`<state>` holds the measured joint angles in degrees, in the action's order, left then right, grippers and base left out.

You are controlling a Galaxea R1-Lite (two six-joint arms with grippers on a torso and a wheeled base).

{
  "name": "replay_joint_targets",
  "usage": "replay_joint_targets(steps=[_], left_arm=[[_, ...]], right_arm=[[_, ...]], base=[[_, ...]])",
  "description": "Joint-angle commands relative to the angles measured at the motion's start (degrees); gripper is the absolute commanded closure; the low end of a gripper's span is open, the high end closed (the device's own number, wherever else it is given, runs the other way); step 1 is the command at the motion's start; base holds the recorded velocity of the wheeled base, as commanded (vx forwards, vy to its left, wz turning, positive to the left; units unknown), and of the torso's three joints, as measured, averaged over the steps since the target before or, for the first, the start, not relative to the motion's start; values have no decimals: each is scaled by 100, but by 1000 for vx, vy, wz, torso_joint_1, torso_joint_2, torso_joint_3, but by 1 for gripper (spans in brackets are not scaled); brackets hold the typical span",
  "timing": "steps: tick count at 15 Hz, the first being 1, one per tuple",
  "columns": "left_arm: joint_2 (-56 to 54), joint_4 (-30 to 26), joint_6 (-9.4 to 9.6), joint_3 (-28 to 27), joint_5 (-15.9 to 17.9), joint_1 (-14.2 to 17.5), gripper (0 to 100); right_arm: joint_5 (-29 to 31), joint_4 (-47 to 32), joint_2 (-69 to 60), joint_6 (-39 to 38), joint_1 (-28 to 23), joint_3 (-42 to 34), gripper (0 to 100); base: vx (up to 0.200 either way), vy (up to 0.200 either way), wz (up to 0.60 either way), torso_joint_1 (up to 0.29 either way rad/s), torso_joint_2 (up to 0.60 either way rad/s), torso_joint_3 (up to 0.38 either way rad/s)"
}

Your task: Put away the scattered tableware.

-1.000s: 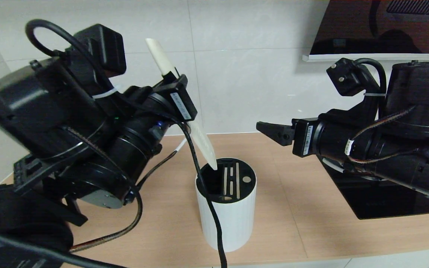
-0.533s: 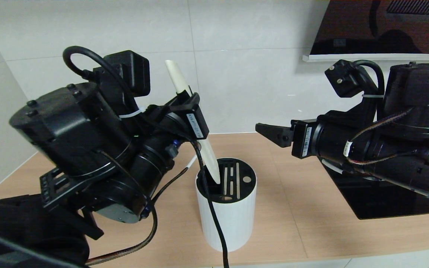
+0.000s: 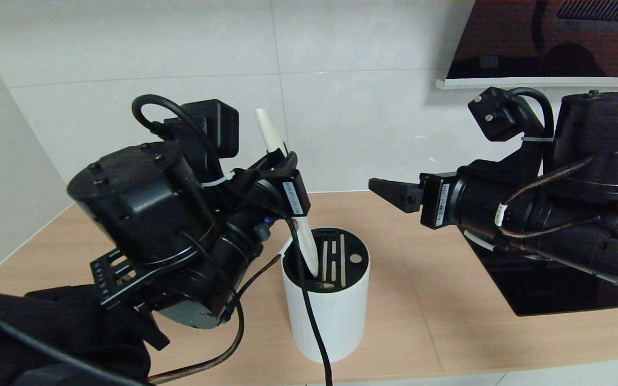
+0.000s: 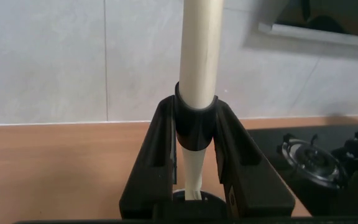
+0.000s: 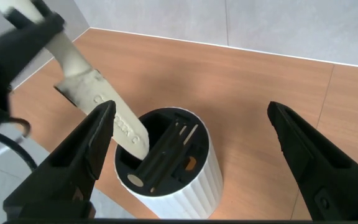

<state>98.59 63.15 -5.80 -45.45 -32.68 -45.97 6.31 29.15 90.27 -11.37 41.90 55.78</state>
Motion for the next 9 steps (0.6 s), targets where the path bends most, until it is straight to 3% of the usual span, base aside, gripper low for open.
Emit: replay_joint_targets(steps=[1, 4, 9], left_arm=[[205, 5, -17, 45, -1, 0, 100], [442, -4, -184, 53, 16, -35, 100], [917, 5, -220, 238, 8, -158, 100]], right_arm=[[1, 3, 8, 4, 2, -6, 0], [1, 3, 8, 4, 2, -6, 0], [1, 3, 17, 4, 2, -15, 0]], base=[[0, 0, 0, 0, 0, 0], [0, 0, 0, 0, 0, 0], [0, 0, 0, 0, 0, 0]])
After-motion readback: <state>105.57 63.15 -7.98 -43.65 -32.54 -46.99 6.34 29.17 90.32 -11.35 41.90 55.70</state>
